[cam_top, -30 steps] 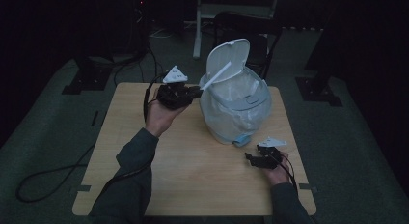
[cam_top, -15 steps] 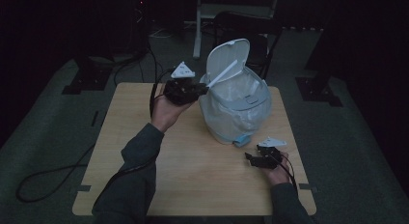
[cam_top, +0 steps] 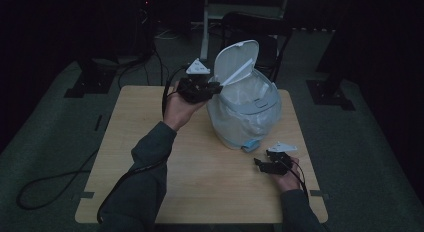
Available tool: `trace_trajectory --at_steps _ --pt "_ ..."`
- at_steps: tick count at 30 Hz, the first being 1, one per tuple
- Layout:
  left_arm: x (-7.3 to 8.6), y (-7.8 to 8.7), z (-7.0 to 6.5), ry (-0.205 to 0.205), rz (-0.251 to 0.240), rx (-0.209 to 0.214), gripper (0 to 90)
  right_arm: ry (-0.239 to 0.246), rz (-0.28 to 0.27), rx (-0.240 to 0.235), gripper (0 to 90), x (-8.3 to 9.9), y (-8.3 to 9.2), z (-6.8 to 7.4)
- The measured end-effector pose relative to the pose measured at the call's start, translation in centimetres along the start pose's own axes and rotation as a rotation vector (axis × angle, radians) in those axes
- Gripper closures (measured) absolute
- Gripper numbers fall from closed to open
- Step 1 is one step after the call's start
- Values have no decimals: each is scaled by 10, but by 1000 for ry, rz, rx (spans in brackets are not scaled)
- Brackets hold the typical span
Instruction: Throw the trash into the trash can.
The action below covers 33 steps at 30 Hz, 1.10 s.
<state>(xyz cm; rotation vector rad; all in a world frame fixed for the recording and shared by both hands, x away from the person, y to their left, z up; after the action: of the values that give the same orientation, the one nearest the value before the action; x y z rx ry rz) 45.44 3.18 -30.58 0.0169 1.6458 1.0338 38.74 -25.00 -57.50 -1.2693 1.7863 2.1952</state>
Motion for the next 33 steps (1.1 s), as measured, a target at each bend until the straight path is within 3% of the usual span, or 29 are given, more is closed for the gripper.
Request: trace_trajectory --at_steps 33 --pt "-18 -18 -1 7 25 13 799 -3 1 -4 309 0 0 0"
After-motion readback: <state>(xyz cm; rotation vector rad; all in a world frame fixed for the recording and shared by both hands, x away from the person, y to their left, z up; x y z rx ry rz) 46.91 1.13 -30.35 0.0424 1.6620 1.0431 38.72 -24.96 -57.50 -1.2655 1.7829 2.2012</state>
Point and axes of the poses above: each handheld gripper's, and its own axes: y roughly backward along the jaws, x roughly out of its underside, z roughly to its left, the point moved 4 cm from there along -y, roughly forward along the jaws, and after that the axes turned 11 degrees about z, right-handed, at the moved point
